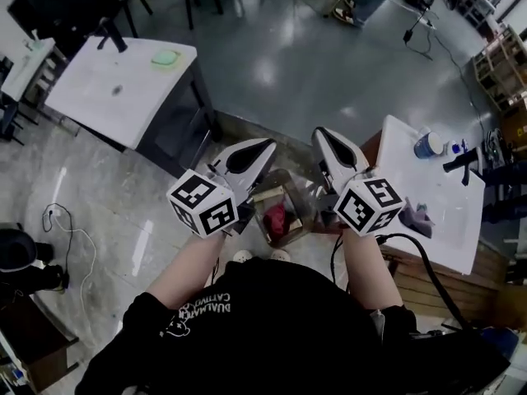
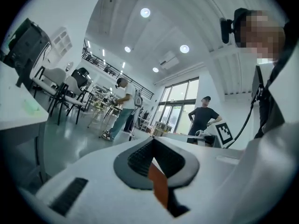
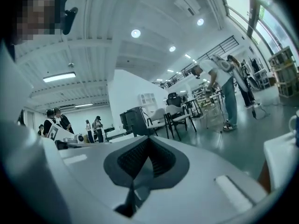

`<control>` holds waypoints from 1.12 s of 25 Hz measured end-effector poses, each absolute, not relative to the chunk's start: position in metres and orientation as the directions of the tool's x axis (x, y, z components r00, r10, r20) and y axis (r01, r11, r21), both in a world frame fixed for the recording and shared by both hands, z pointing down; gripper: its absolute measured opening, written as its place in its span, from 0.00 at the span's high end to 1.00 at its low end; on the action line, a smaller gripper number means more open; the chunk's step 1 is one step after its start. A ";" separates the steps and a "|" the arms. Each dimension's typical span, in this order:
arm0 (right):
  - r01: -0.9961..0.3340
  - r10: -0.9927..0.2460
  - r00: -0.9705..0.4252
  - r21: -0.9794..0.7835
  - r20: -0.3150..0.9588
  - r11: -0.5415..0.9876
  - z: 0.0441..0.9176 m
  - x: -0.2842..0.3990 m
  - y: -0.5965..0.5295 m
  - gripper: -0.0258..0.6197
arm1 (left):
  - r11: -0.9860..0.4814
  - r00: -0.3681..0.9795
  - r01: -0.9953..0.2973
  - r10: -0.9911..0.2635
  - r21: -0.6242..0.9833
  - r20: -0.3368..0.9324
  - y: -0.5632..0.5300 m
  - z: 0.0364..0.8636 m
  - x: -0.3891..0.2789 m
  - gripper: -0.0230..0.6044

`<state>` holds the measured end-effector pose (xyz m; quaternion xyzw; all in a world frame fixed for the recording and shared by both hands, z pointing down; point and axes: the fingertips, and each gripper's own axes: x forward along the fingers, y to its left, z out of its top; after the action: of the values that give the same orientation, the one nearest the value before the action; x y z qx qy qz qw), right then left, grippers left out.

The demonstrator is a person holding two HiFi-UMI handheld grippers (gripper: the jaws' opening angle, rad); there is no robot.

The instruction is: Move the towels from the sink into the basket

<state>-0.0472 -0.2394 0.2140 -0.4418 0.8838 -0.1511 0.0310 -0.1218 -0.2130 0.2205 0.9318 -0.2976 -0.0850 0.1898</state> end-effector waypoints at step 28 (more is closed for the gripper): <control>-0.784 -0.810 -0.585 -0.291 0.047 0.549 0.137 -0.030 -0.173 0.95 | -0.865 0.875 -0.420 -0.466 0.276 -0.130 -0.155 0.116 -0.102 0.96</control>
<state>-0.0299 -0.1726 0.1372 -0.4534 0.8788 -0.1417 0.0464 -0.1022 -0.1546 0.1164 0.9608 -0.2305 -0.0965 0.1205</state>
